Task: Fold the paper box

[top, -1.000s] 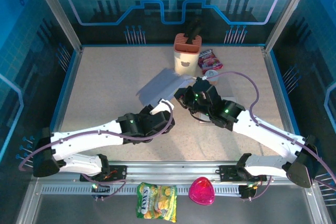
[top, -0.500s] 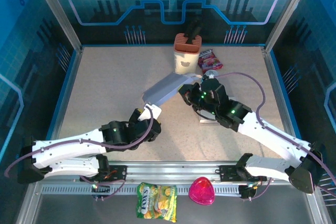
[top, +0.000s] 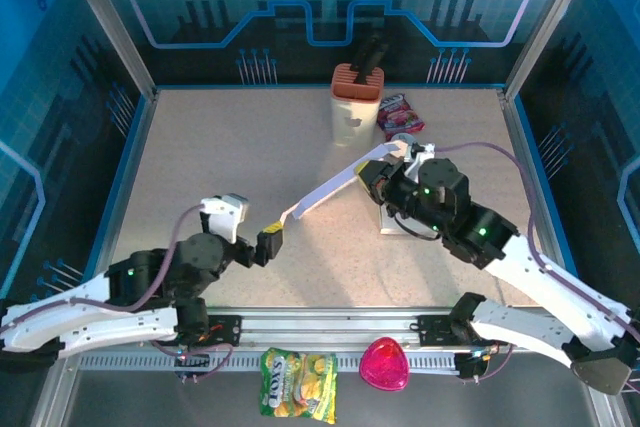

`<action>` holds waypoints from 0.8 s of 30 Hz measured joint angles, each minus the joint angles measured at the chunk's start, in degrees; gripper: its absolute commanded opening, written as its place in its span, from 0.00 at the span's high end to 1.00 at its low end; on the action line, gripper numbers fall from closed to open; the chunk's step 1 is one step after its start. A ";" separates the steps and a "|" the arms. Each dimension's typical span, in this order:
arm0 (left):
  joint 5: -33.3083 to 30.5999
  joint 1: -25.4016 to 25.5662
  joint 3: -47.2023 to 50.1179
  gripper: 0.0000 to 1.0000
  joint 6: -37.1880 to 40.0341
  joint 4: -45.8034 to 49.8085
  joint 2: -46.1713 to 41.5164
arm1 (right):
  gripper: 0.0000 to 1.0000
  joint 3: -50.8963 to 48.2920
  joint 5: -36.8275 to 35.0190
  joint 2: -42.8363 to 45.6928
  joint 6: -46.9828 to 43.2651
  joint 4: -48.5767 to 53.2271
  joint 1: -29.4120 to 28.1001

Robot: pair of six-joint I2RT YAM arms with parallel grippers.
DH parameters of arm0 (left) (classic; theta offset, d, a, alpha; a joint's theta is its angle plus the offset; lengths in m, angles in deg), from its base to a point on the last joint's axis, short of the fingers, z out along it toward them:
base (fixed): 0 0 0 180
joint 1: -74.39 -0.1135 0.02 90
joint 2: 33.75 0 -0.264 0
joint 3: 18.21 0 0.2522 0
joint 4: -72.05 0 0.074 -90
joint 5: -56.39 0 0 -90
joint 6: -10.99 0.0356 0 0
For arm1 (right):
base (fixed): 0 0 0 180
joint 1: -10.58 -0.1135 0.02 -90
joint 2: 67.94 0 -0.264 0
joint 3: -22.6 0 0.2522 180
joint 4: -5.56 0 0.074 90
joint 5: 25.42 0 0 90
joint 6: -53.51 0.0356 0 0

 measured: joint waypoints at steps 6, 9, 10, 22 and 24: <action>0.50 -0.66 -5.14 0.01 -2.36 4.02 -0.07 | 1.00 1.46 -1.27 -1.25 2.14 -0.85 -4.28; 0.57 -3.78 -8.17 0.01 -5.14 6.78 0.81 | 1.00 1.97 -1.20 -6.03 3.72 -3.91 -4.00; 0.79 -5.40 -9.07 0.01 -5.95 7.98 1.03 | 1.00 1.97 -1.14 -8.33 4.15 -5.29 -3.89; 17.88 -33.03 -8.94 0.28 -10.19 16.41 8.41 | 1.00 -3.34 4.52 -26.25 4.46 -23.02 0.63; 21.40 -36.74 -5.90 0.38 -10.16 16.04 9.25 | 1.00 -5.35 6.27 -28.63 4.50 -27.65 1.95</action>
